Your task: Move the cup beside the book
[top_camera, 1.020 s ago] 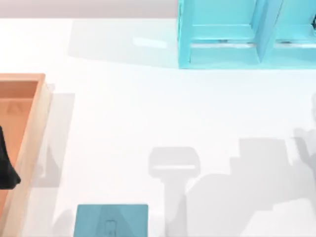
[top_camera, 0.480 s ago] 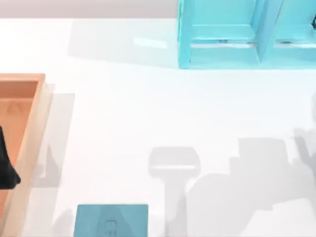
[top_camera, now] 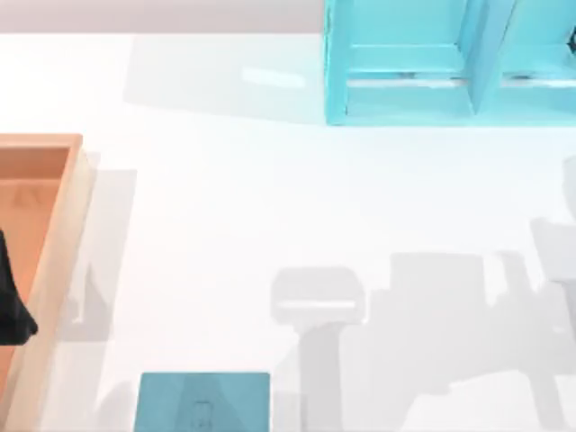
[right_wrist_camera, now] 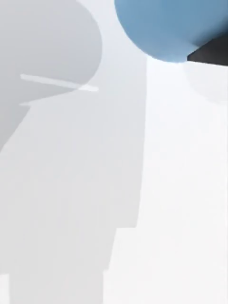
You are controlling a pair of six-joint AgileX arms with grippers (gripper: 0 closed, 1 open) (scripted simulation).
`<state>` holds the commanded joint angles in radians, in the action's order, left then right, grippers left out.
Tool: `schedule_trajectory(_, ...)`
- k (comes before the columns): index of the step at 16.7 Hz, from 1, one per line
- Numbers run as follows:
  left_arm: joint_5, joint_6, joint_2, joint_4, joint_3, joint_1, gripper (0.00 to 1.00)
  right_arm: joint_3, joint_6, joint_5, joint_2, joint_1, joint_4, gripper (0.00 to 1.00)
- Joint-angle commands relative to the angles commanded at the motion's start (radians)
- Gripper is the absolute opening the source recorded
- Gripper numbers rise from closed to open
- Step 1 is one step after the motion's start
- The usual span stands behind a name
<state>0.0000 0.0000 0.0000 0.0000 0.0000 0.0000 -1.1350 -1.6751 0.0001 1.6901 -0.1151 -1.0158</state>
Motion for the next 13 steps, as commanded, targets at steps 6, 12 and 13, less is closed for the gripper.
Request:
schedule_trajectory(6,0.000,0.000,0.000,0.000,0.000,0.000,1.00,-0.004,0.010,0.000,0.004,0.004,-0.004,0.00)
schedule_trajectory(12,0.000,0.000,0.000,0.000,0.000,0.000,1.00,-0.092,0.243,0.004,0.061,0.101,-0.054,0.00)
schedule_trajectory(13,0.000,0.000,0.000,0.000,0.000,0.000,1.00,-0.115,0.308,0.005,0.075,0.129,-0.066,0.00)
